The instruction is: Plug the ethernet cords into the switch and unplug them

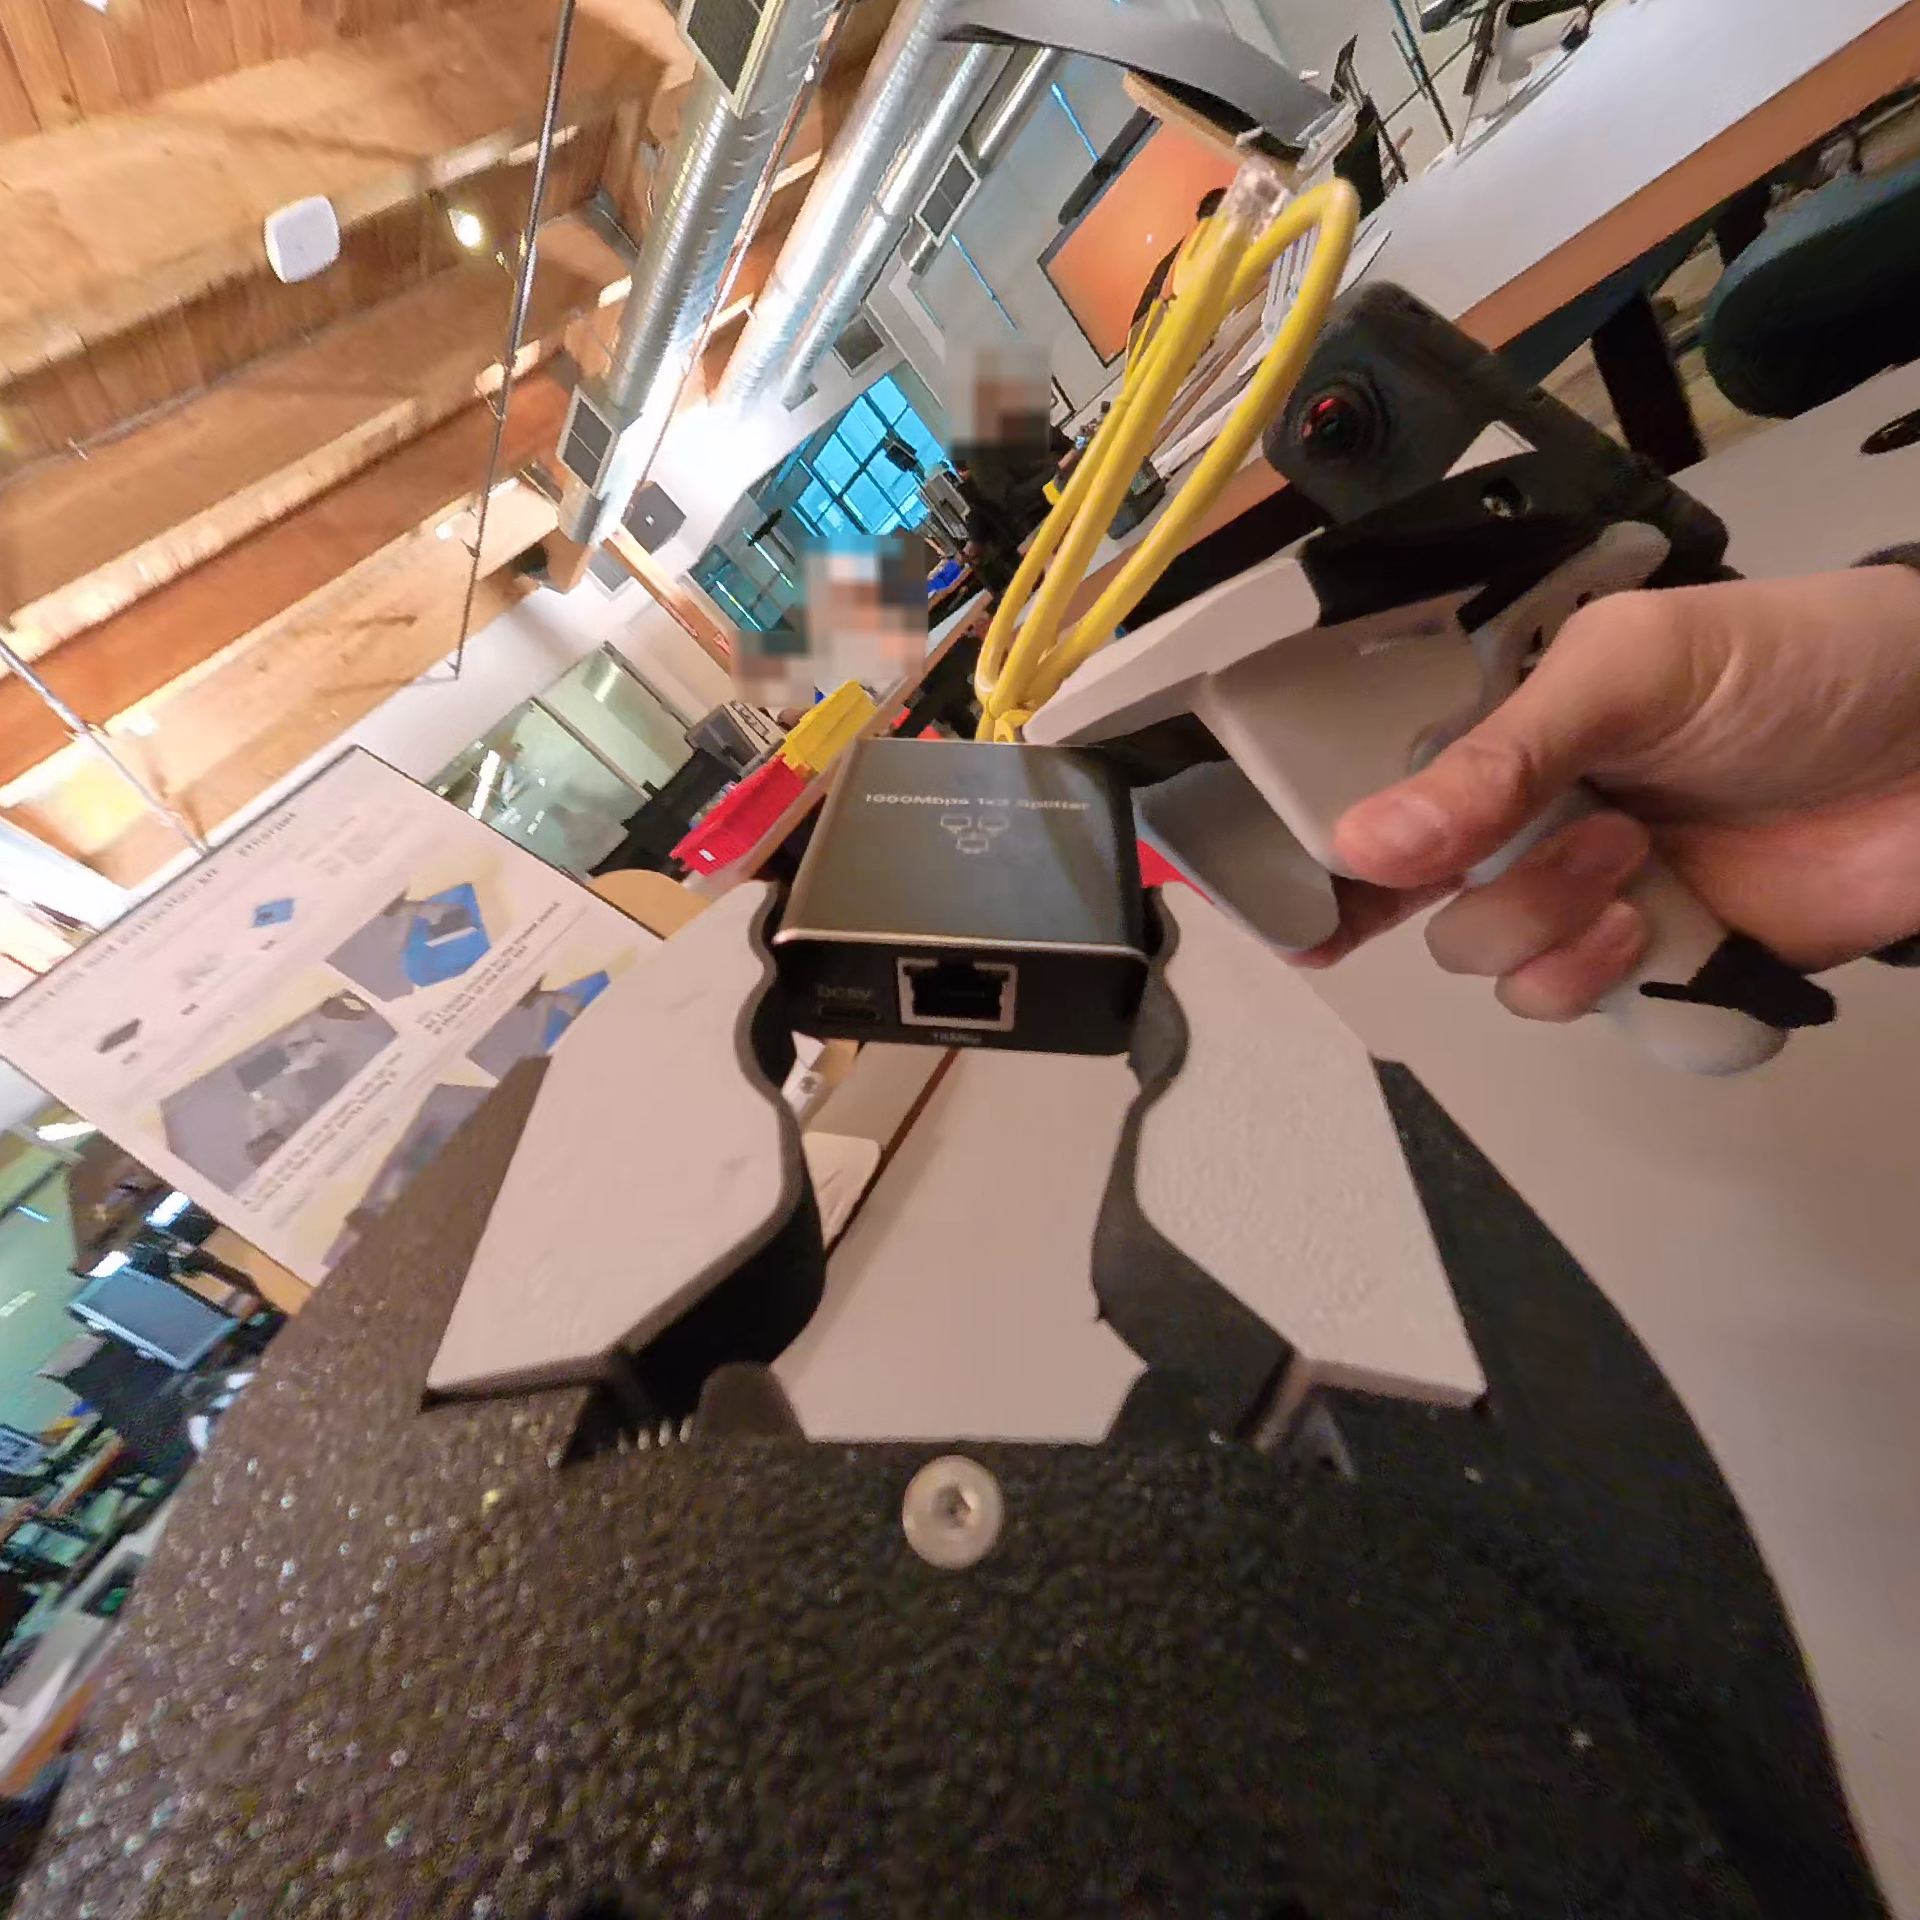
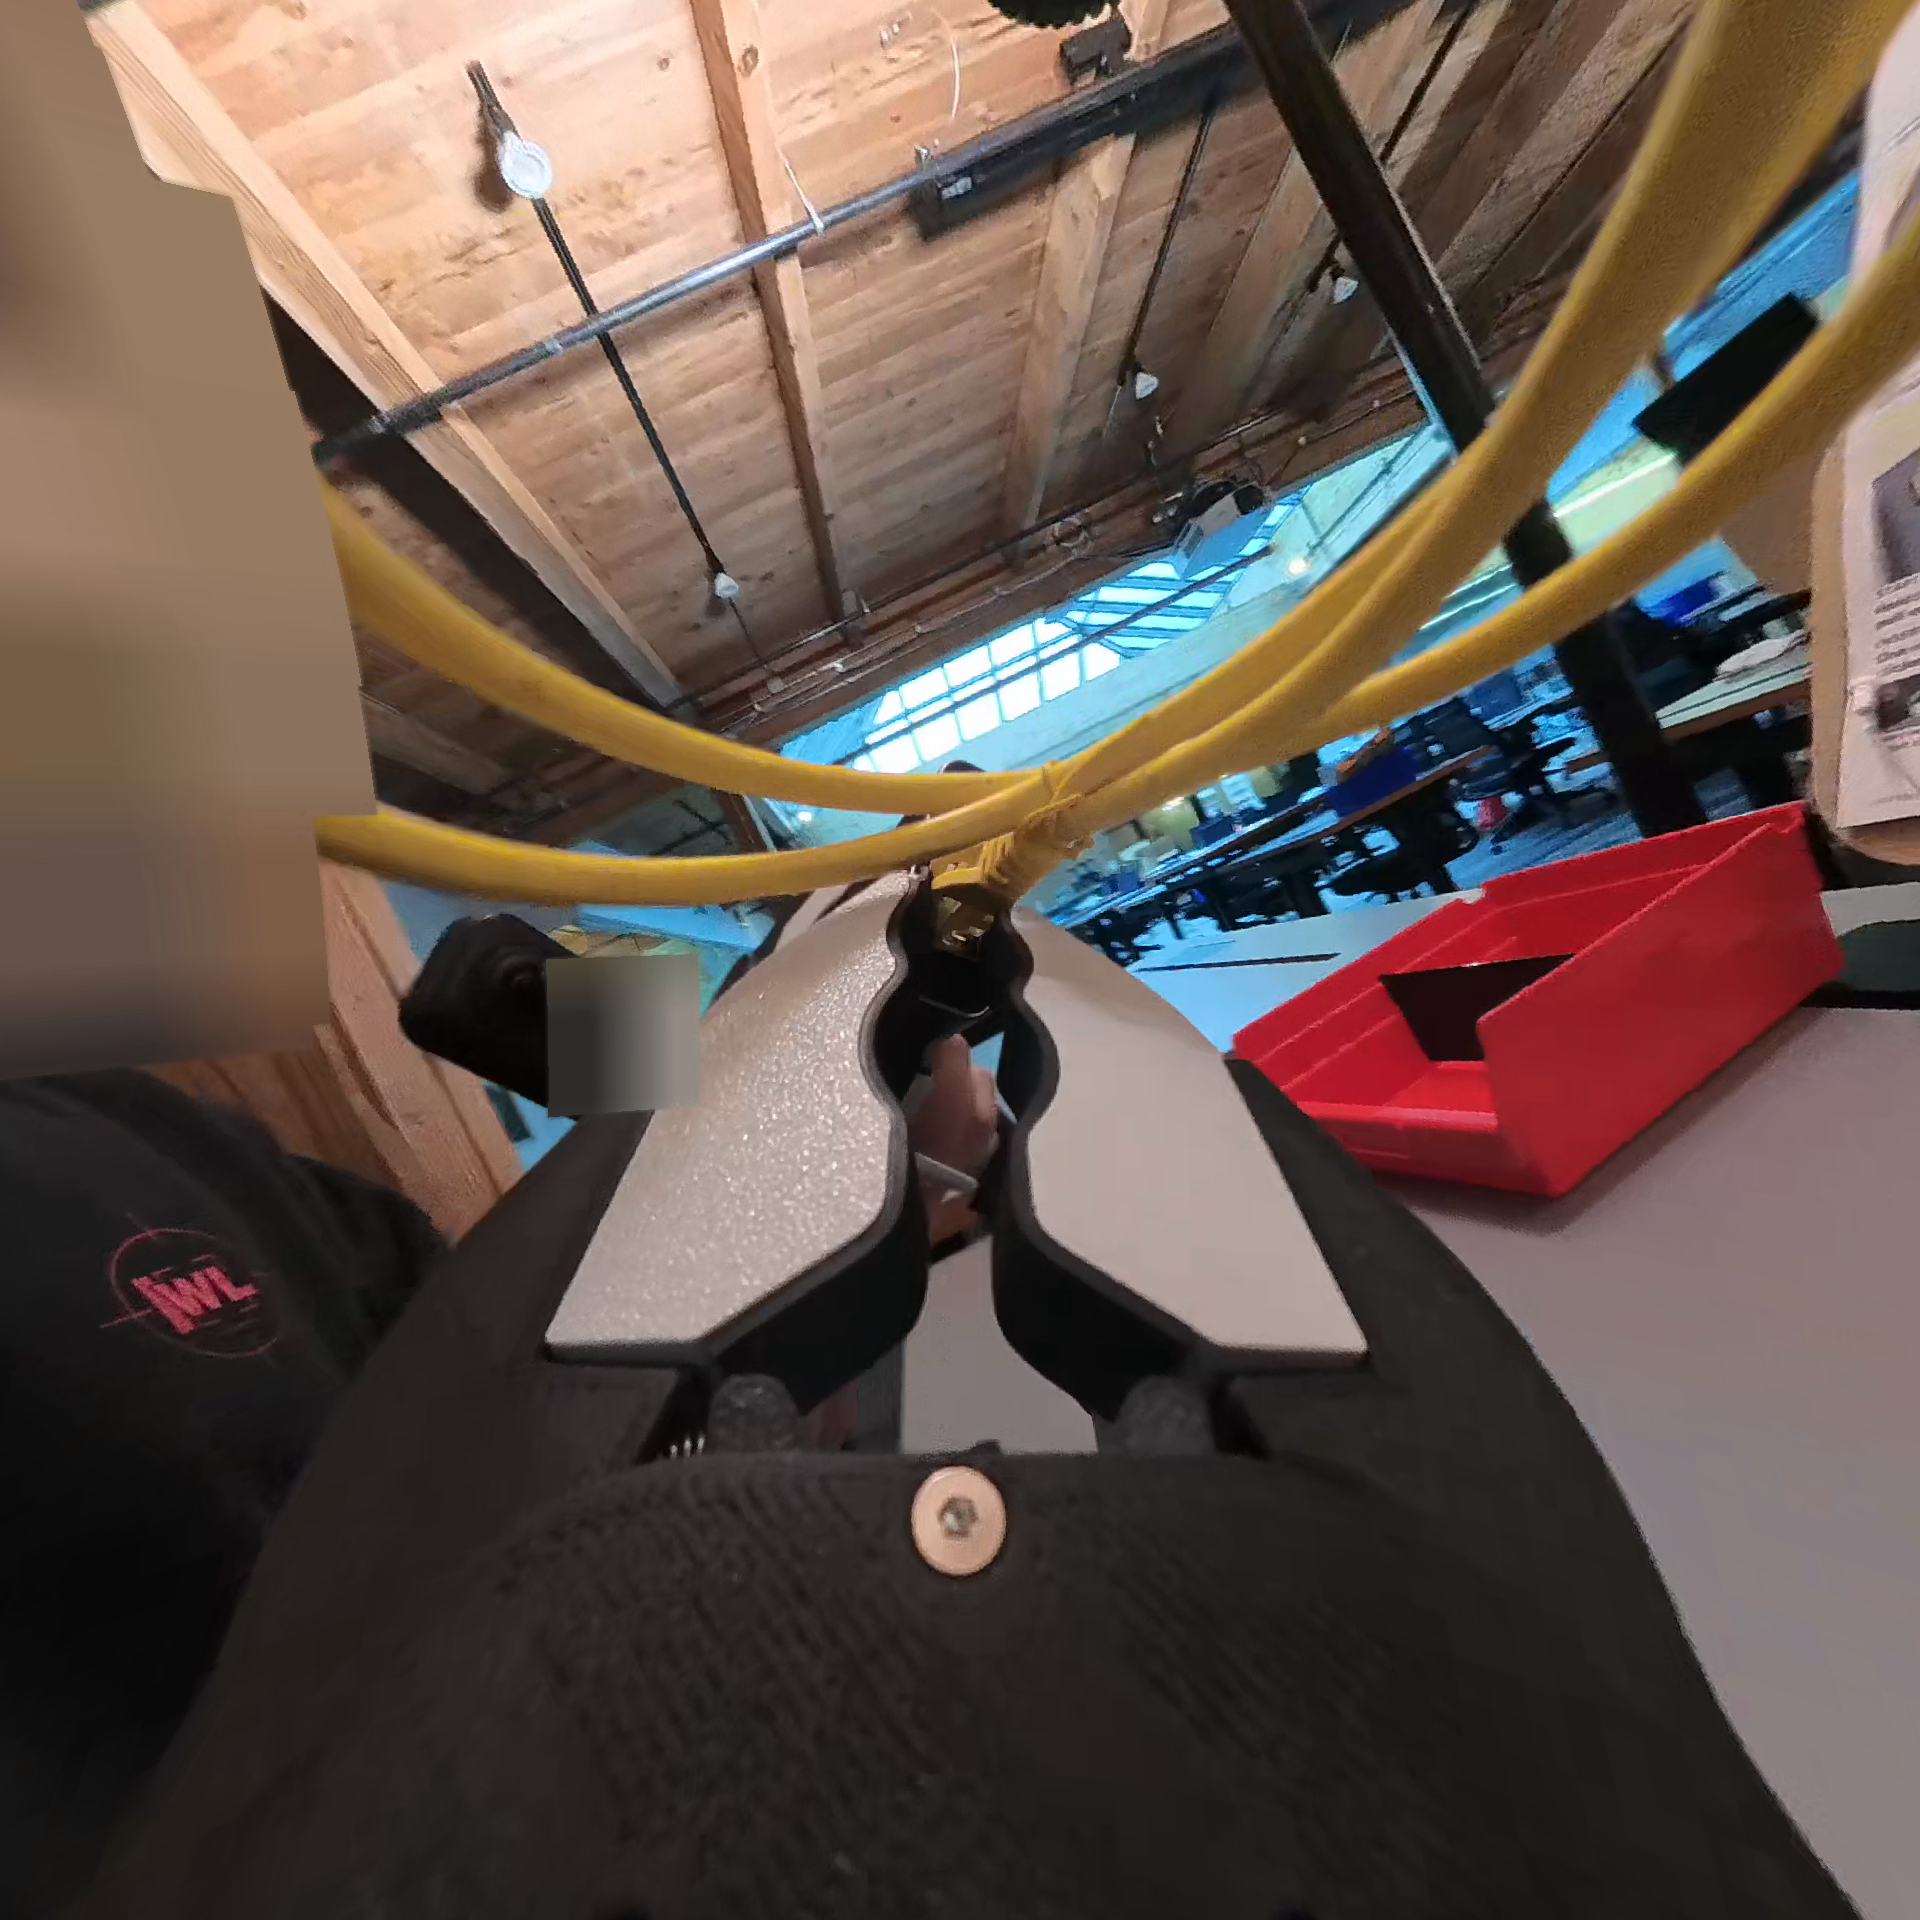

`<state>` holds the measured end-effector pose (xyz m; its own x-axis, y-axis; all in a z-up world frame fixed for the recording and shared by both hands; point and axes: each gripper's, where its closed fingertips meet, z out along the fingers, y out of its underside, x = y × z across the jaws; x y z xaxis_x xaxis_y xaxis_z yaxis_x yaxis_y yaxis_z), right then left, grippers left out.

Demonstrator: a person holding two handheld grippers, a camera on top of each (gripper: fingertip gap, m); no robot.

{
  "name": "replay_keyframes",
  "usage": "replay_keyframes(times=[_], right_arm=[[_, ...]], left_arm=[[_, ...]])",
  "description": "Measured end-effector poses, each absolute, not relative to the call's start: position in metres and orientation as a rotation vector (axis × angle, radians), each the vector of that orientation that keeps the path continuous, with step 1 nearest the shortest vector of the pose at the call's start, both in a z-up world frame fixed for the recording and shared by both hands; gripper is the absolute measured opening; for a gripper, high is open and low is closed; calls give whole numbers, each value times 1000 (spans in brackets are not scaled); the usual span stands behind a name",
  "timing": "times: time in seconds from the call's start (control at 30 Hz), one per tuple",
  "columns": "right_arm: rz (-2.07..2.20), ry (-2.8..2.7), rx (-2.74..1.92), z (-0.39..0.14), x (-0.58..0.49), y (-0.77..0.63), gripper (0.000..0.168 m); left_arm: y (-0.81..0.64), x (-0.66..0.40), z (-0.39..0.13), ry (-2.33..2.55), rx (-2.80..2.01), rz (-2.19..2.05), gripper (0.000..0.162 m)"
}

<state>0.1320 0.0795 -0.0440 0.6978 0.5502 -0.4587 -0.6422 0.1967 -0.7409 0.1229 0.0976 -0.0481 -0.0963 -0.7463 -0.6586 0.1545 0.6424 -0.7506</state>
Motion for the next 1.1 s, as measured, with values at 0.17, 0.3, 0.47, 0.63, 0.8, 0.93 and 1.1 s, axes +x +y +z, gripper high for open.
replay_keyframes(times=[0.17, 0.3, 0.47, 0.63, 0.8, 0.93, 1.1], right_arm=[[918, 117, -1065, -42, 132, 78, 13], [1099, 196, -982, -44, 132, 78, 13], [1034, 196, -1068, -51, 132, 85, 12], [1051, 221, -1065, -54, 133, 88, 13], [1149, 238, -989, -48, 132, 84, 13], [1146, 204, -983, -40, 131, 80, 13], [1197, 236, -878, -31, 132, 77, 15]], left_arm=[[98, 123, -45, 1466, -418, -662, 64], [99, 122, -45, 1478, -336, -540, 64], [103, 122, -53, 1518, -553, -836, 64], [107, 122, -55, 1511, -514, -702, 63], [104, 120, -51, 1482, -435, -694, 63], [101, 118, -43, 1445, -413, -700, 64], [98, 117, -37, 1411, -376, -641, 64]])
